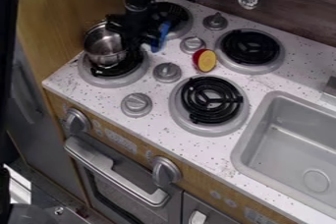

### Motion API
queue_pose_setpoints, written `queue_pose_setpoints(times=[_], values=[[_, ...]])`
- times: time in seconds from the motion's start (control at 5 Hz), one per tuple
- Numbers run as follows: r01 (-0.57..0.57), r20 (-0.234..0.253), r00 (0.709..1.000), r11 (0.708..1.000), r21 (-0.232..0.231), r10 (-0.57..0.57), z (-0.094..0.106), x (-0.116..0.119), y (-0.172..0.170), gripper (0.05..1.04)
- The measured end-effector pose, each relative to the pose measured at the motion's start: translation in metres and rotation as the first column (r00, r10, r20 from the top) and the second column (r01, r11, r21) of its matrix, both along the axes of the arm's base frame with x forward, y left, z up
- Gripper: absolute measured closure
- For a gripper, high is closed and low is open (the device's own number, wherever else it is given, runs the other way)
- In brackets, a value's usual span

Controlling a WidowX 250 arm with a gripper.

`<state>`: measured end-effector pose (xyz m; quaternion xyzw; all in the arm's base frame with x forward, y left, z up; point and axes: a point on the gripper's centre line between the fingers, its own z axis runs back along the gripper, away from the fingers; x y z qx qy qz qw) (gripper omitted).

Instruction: Moved the silver pot to the front left burner

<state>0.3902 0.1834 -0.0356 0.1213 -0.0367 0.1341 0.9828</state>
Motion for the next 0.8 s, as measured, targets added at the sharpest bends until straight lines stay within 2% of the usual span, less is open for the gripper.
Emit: queue_pose_setpoints(times=[0.2,0.4,0.6,0.8], values=[[-0.002,-0.019,1.000,1.000,-0.004,0.002,-0.005,-0.005,-0.004,0.833],[-0.006,-0.026,1.000,1.000,-0.024,0.005,-0.003,-0.010,-0.013,0.545],[0.023,0.029,0.999,0.999,-0.038,-0.022,0.031,-0.006,-0.036,0.247],[0.087,0.055,0.995,0.994,-0.061,-0.084,0.056,-0.007,-0.060,0.080]])
